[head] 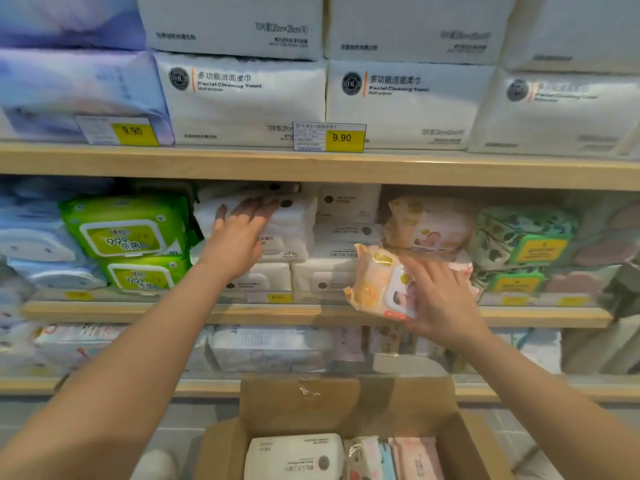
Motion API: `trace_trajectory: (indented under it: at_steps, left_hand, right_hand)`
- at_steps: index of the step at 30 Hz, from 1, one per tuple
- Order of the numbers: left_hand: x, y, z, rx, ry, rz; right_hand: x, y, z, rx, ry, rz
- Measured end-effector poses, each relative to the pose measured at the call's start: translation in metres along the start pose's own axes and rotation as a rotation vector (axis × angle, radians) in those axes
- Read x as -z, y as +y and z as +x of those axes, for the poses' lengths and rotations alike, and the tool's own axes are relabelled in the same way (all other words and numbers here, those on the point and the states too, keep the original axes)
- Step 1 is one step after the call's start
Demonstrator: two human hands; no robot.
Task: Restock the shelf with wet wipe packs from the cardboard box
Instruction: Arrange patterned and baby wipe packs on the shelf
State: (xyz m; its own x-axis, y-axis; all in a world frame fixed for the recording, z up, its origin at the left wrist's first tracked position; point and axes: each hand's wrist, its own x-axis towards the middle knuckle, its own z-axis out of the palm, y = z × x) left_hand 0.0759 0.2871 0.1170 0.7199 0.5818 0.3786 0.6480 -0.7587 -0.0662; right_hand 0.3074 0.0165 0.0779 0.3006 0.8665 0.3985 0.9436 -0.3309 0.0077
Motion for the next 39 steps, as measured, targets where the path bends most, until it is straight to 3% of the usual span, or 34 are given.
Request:
trace_trajectory:
  at_steps: [3,7,9,11,13,16,20,25,31,35,39]
  left_hand:
    - [0.005,0.013,-0.007,0.007,0.072,-0.021]
    - [0.015,0.065,-0.030,0.011,0.170,-0.267]
    - [0.022,0.106,-0.047,0.052,0.055,-0.582]
    - [0.028,0.150,-0.064,0.138,-0.209,-0.980]
    - [0.022,0.183,-0.074,0.194,-0.408,-1.149]
    - [0.014,0.203,-0.070,0.376,-0.420,-1.270]
    - [0.010,0.206,-0.056,0.462,-0.470,-1.329]
    - [0.012,0.212,-0.039,0.486,-0.211,-1.367]
    - [0.011,0.218,0.012,0.387,-0.106,-1.234]
    - [0.008,0.222,0.030,0.298,-0.060,-1.304]
    - [-0.004,0.212,0.038,0.319,-0.017,-1.266]
  right_hand:
    - [0.004,-0.002,-0.006,0.013,-0.005,0.001]
    - [0.010,0.002,-0.019,0.082,0.039,-0.017]
    - [0.014,0.004,-0.025,0.113,0.064,-0.008]
    - [0.018,0.005,-0.029,0.134,0.066,-0.017]
    - [0.019,0.004,-0.032,0.166,0.068,-0.037]
    - [0.020,0.004,-0.035,0.202,0.060,-0.063]
    - [0.018,0.010,-0.037,0.199,0.056,-0.045]
    - [0.017,0.025,-0.032,0.082,0.192,0.061]
    - [0.013,0.093,-0.035,-0.264,0.256,0.034]
    - [0.024,0.124,-0.007,-0.297,0.248,-0.029]
    - [0.024,0.140,0.027,-0.341,0.189,-0.056]
